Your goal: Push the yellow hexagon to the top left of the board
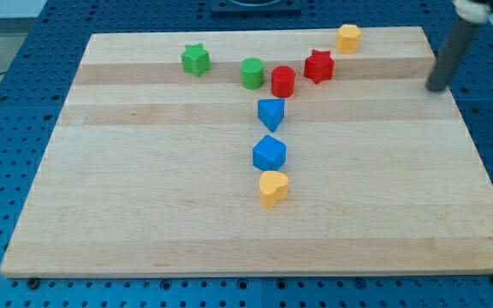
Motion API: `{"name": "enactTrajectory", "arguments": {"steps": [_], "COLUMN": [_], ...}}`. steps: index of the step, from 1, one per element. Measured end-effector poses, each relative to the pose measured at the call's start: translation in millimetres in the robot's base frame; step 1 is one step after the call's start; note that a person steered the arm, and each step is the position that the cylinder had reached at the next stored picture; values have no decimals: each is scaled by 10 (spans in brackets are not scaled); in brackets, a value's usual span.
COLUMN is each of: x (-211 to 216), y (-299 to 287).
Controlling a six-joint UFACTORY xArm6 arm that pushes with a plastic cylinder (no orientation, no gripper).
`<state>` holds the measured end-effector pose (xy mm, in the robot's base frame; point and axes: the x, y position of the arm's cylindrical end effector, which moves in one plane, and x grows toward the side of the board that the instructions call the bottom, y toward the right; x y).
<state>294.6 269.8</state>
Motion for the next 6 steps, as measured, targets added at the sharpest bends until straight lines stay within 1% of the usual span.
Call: {"name": "enactTrajectory", "arguments": {"steps": [1, 2, 3, 4, 5, 6], "x": [-1035, -672, -163, -356, -588, -572], "y": [-90, -918, -1136, -1362, -1838, -2718]}}
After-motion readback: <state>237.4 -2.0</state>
